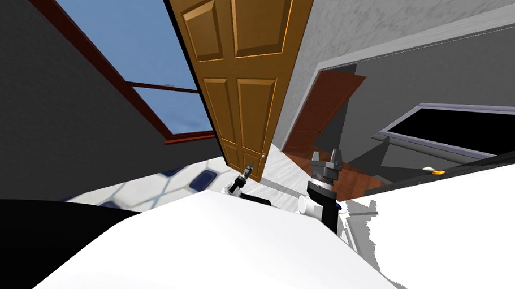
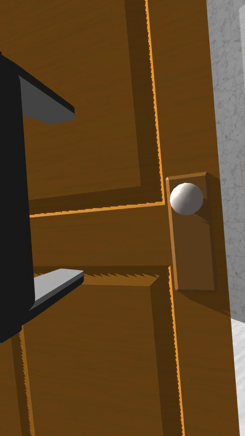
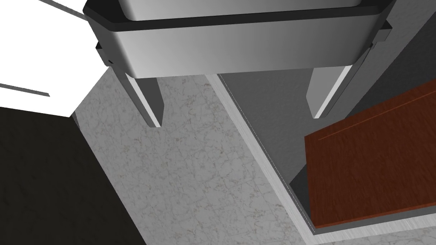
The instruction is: Push the door open
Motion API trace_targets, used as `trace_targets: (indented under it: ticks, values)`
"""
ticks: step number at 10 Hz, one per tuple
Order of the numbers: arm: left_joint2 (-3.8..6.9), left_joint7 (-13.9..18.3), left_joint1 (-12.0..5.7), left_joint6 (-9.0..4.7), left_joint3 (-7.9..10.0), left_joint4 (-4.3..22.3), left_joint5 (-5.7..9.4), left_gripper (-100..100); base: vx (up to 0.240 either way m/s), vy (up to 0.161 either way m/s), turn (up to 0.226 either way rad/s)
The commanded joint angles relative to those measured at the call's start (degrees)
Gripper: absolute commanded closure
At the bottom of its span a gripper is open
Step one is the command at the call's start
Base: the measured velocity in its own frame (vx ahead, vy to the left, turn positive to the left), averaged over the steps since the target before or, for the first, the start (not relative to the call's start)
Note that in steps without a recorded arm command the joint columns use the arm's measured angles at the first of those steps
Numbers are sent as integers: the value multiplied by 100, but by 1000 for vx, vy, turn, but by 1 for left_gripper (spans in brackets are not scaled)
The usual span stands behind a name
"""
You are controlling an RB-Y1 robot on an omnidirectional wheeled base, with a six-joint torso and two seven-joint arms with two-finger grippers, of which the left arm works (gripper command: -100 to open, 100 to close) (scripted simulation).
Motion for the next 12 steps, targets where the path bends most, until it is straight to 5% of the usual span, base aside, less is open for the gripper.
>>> trace_targets:
  ticks: [1,4,8,9,10,12]
  values:
    - [56,-24,-50,-6,32,54,13,-100,246,-31,-25]
    - [38,-51,-80,-8,72,78,30,-100,213,-93,-21]
    - [-240,-85,-120,-10,124,110,51,-100,187,-100,-22]
    - [-195,-85,-123,-11,120,120,49,-100,68,-32,11]
    - [-195,-85,-123,-11,120,120,49,100,-14,3,-2]
    - [-195,-85,-123,-11,120,120,49,100,-20,13,-9]
